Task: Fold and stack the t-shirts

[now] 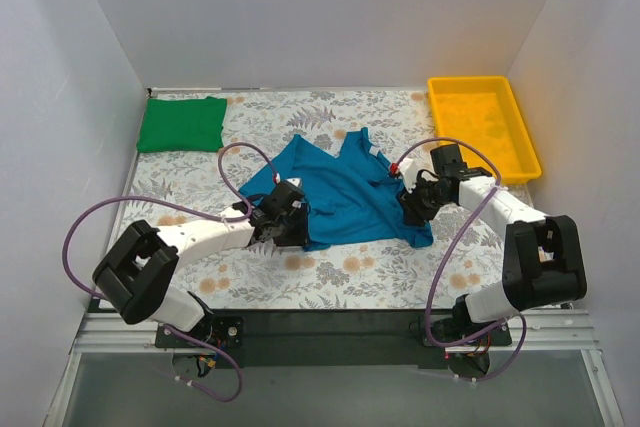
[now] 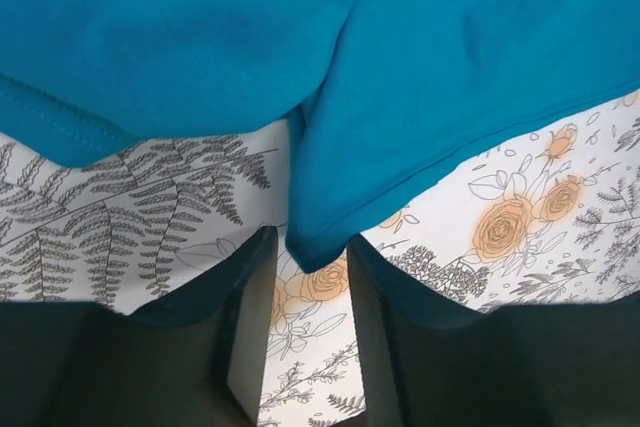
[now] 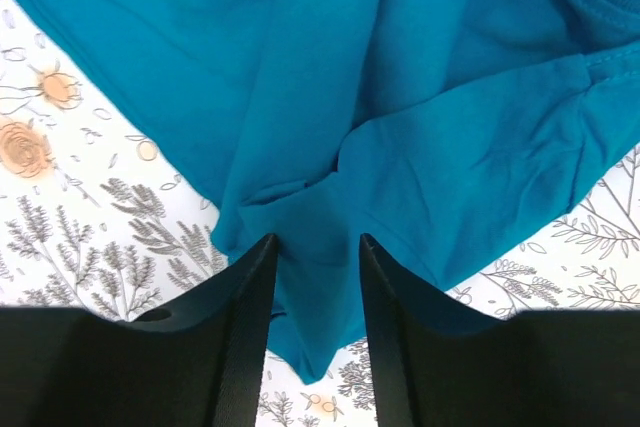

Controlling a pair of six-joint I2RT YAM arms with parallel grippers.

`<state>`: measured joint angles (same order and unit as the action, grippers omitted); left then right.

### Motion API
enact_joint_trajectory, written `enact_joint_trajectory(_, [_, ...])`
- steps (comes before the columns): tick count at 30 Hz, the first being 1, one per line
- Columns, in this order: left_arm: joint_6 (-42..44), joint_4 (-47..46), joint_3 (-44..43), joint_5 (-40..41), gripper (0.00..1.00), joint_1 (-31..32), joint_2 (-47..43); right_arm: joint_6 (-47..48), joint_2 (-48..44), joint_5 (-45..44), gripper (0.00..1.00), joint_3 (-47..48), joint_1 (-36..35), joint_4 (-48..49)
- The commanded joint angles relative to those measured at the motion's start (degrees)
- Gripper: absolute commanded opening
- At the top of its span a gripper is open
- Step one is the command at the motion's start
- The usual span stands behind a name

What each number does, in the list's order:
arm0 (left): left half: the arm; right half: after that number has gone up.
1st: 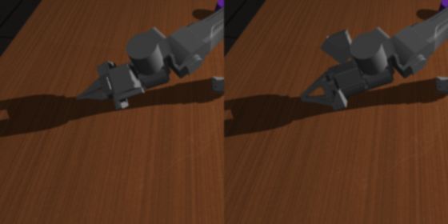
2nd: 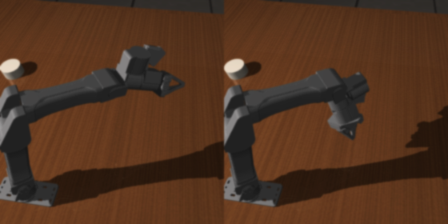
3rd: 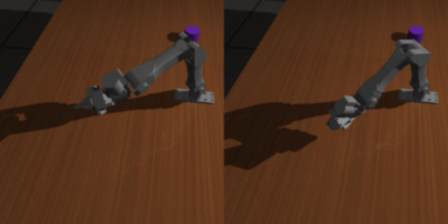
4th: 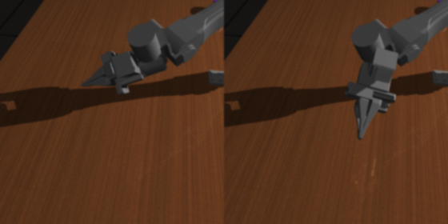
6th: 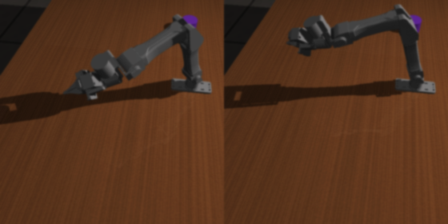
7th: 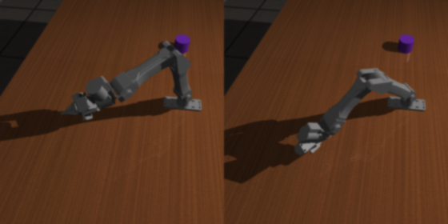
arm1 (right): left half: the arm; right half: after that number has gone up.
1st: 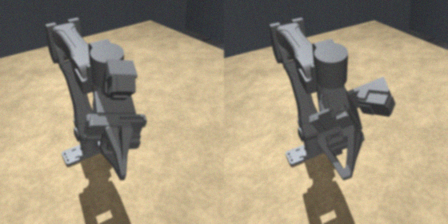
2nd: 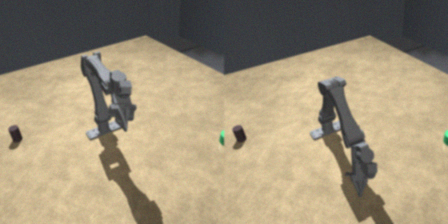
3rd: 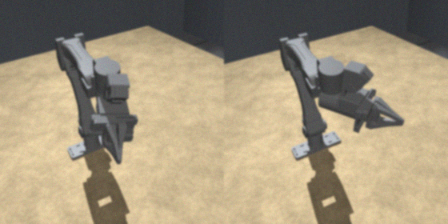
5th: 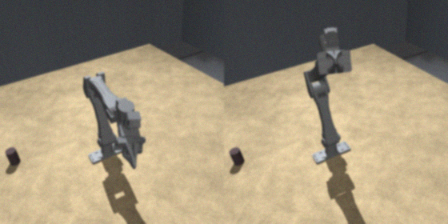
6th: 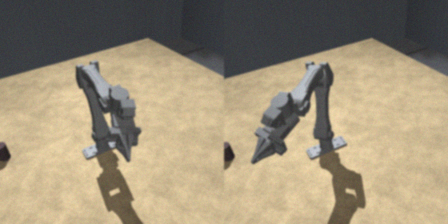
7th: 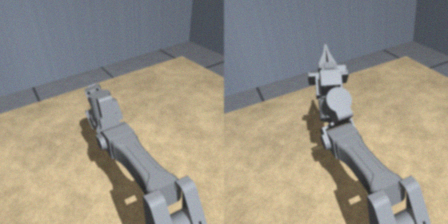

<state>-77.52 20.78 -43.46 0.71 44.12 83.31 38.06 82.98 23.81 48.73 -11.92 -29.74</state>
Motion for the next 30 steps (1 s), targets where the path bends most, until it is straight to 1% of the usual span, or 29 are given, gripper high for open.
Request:
enact_joint_trajectory(1, [1.66, -1.53, -2.33, 0.87, 0.31, 0.35, 0.71, -1.68, 1.66, -2.62, 0.44, 3.30, -0.38, 1.61])
enact_joint_trajectory(2, [1.93, -1.70, -2.68, 0.52, 0.29, 0.35, 1.32, -1.94, 1.75, -2.72, 0.39, 3.65, -0.38, 1.70])
enact_joint_trajectory(4, [2.54, -2.32, -2.85, -0.62, 0.23, 0.35, 1.86, -1.85, 1.66, -2.46, 0.33, 3.65, -0.29, 1.52])
enact_joint_trajectory(5, [2.72, -2.84, -2.77, -0.62, 0.15, 0.35, 2.38, -1.77, 1.40, -2.11, 0.23, 3.83, -0.38, 1.44])
enact_joint_trajectory(6, [3.07, -2.85, -2.85, -0.62, 0.05, 0.35, 2.47, -1.77, 1.31, -1.67, 0.18, 3.92, -0.38, 1.00])
enact_joint_trajectory(7, [3.25, -2.85, -2.94, -0.62, 0.00, 0.35, 2.65, -1.85, 1.39, -0.53, 0.10, 4.26, -0.29, 0.65])
enact_joint_trajectory(8, [3.51, -2.58, -3.03, -0.62, 0.00, 0.35, 1.87, -1.50, 0.87, 0.17, 0.02, 4.62, -0.38, 0.21])
enact_joint_trajectory(9, [3.69, -2.15, -3.29, -0.10, 0.00, 0.35, 0.99, -1.24, 0.43, 0.70, 0.01, 6.01, -0.38, -0.93])
enact_joint_trajectory(10, [4.38, -1.62, -3.56, 2.43, 0.00, 0.35, -0.06, -1.15, -0.27, 1.49, 0.01, 7.07, -0.38, -1.55])
enact_joint_trajectory(11, [4.91, 0.65, -4.34, 4.11, 0.00, 0.35, -2.86, -0.63, -1.93, 1.76, 0.01, 8.73, -0.29, -2.25])
enact_joint_trajectory(12, [5.53, 1.98, -6.35, 6.04, 0.00, 0.35, -4.45, -0.27, -3.08, 2.02, 0.01, 12.32, -0.29, -3.65])
enact_joint_trajectory(13, [7.10, 3.38, -8.02, 10.67, 0.00, 0.18, -6.21, -0.01, -4.13, 2.46, 0.01, 14.88, -0.21, -4.36])
enact_joint_trajectory(15, [8.95, 6.99, -11.45, 15.44, 0.00, -0.08, -11.40, 0.61, -7.03, 3.34, 0.01, 19.71, -0.29, -5.85])
enact_joint_trajectory(16, [10.00, 7.87, -16.08, 17.64, 0.00, -0.26, -12.98, 0.61, -7.74, 4.22, 0.01, 25.57, -0.29, -6.03])
enact_joint_trajectory(17, [12.36, 8.40, -18.30, 22.36, 0.00, -0.61, -15.95, 0.09, -8.35, 4.66, 0.01, 28.15, -0.21, -6.04])
enact_joint_trajectory(18, [13.78, 8.58, -21.20, 24.32, 0.00, -0.87, -17.20, -0.27, -9.14, 5.10, 0.01, 31.31, -0.12, -5.86])
enact_joint_trajectory(19, [15.19, 8.23, -26.36, 26.08, 0.00, -1.05, -18.95, -0.79, -9.50, 6.15, 0.01, 36.21, 0.14, -5.51])
enact_joint_trajectory(21, [20.09, 6.31, -32.18, 31.17, 0.00, -1.14, -19.94, -3.77, -9.94, 6.95, 0.01, 41.42, 0.41, -4.63])
enact_joint_trajectory(22, [22.12, 5.43, -34.73, 32.41, 0.00, -1.14, -20.20, -4.83, -10.03, 7.12, 0.01, 43.53, 0.76, -4.19])
enact_joint_trajectory(23, [23.80, 3.59, -40.15, 33.21, 0.00, -1.14, -20.29, -6.93, -10.47, 7.12, 0.01, 47.91, 1.02, -3.75])
enact_joint_trajectory(24, [27.03, 2.79, -42.38, 34.09, 0.00, -1.14, -20.29, -8.08, -10.73, 7.04, 0.01, 49.78, 1.29, -2.88])
enact_joint_trajectory(26, [29.52, 1.47, -48.78, 34.36, 0.00, -1.14, -19.68, -11.93, -11.61, 6.60, 0.01, 55.39, 2.78, -2.17])
enact_joint_trajectory(27, [31.53, 1.29, -50.91, 34.18, 0.00, -1.14, -19.41, -13.00, -11.96, 6.68, 0.01, 57.07, 3.57, -1.38])
enact_joint_trajectory(28, [32.16, 1.29, -52.59, 33.83, 0.00, -1.14, -19.24, -13.97, -12.40, 7.03, 0.01, 58.48, 5.57, -0.77])
enact_joint_trajectory(30, [33.48, 0.59, -56.44, 33.13, 0.00, -1.14, -19.41, -17.40, -13.81, 7.12, 0.01, 62.34, 7.43, 0.63])
